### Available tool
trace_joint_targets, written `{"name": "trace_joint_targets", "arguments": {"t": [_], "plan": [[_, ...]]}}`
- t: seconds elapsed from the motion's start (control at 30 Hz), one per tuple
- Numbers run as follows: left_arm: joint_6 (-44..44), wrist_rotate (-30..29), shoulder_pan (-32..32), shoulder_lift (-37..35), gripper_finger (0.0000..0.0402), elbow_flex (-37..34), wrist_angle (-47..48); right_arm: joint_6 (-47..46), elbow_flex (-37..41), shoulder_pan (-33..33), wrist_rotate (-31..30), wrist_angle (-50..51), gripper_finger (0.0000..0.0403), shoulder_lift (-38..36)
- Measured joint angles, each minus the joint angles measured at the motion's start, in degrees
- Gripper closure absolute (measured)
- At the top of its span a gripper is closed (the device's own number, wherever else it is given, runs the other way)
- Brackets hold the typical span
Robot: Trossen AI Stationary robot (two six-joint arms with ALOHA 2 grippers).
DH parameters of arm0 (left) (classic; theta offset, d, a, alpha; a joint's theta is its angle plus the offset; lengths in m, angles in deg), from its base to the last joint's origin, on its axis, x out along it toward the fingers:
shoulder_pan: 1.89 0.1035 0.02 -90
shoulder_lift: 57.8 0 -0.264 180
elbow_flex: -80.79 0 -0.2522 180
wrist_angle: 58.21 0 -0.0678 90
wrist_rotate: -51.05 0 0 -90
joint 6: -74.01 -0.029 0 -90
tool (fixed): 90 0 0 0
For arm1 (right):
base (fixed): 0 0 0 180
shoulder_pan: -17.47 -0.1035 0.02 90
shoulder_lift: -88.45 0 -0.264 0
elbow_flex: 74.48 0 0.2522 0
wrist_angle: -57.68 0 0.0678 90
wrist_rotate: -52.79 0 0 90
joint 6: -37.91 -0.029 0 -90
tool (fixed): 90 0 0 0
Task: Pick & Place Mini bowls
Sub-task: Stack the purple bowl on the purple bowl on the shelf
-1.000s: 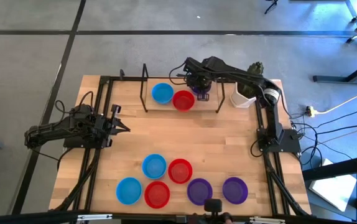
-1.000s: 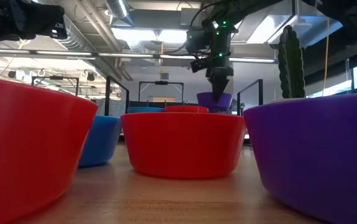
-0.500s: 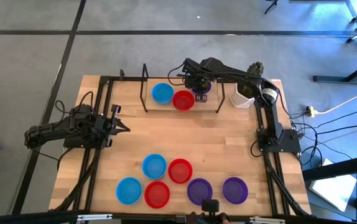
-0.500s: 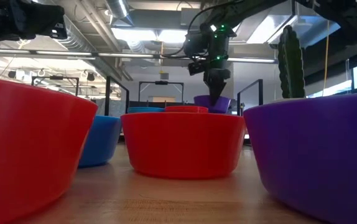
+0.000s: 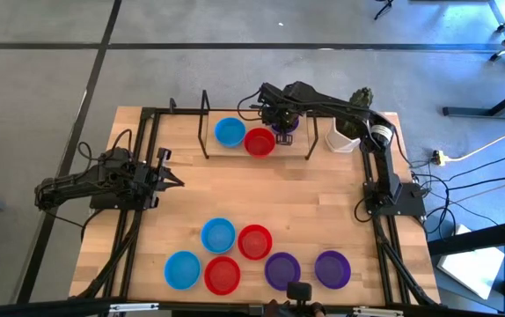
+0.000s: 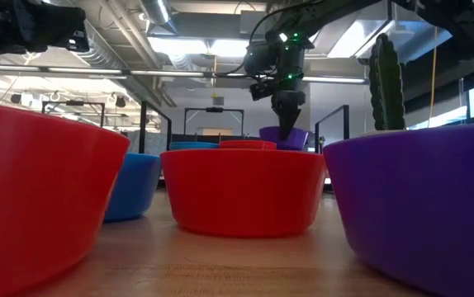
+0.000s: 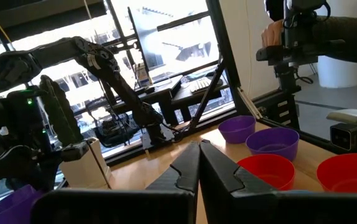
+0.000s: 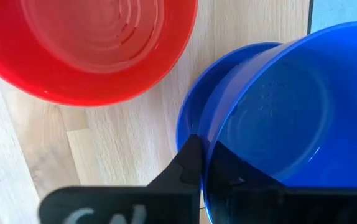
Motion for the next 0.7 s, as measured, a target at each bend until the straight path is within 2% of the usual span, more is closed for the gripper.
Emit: {"name": "trace_joint_targets", "arguments": {"t": [0.7], "plan": [[0.00,0.01,-0.01,0.00,0.0398,0.00,0.00,-3.83,0.02,-0.12,-0.50,-0.46,0.0396,1.03]]}}
